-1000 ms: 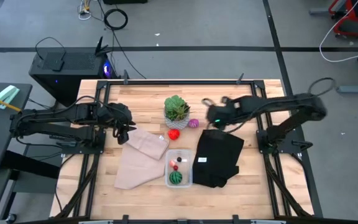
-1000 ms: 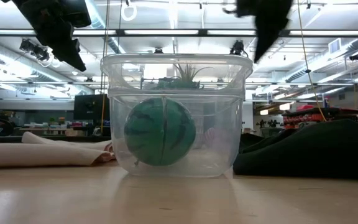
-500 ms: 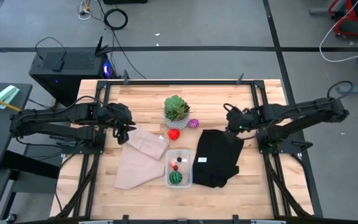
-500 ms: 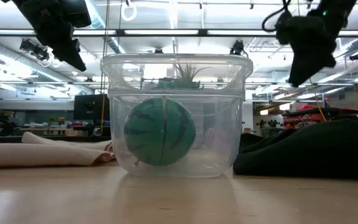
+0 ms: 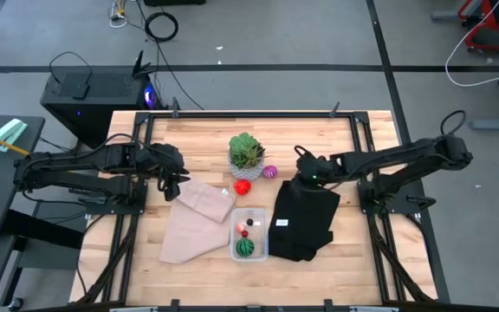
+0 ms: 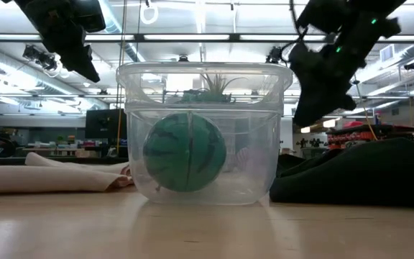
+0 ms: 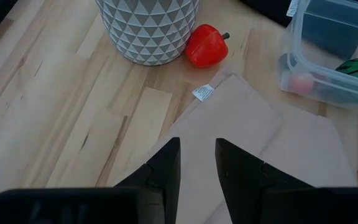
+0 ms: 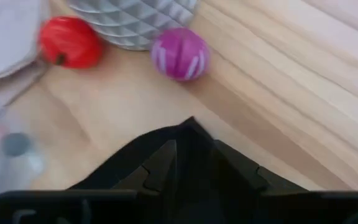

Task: Pick and placing Produce into tupperware
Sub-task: Put the purple onion into the transparent container

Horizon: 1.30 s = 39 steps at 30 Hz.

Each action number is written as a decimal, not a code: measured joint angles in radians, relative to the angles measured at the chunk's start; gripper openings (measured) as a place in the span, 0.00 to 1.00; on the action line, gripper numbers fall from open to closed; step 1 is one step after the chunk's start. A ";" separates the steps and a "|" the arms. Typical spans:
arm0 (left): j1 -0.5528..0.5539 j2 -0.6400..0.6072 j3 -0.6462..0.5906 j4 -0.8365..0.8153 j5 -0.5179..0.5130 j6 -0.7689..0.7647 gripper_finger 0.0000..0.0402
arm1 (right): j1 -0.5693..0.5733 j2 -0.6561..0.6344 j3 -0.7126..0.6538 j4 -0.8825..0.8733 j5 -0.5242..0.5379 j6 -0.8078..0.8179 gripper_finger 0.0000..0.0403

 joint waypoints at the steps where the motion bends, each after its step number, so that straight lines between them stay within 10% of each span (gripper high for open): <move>1: 0.000 0.000 0.000 0.000 0.000 0.000 0.27 | -0.011 0.015 0.000 0.003 -0.001 0.000 0.27; 13: 0.000 0.000 0.000 0.000 0.000 0.000 0.27 | -0.058 0.069 0.000 0.119 0.234 -0.052 0.25; 27: 0.000 0.000 0.000 0.000 -0.006 0.002 0.27 | -0.078 0.109 0.002 0.131 0.152 -0.131 0.17; 39: 0.000 0.000 0.000 0.000 -0.007 0.001 0.27 | -0.081 0.217 0.001 0.308 0.035 -0.317 0.54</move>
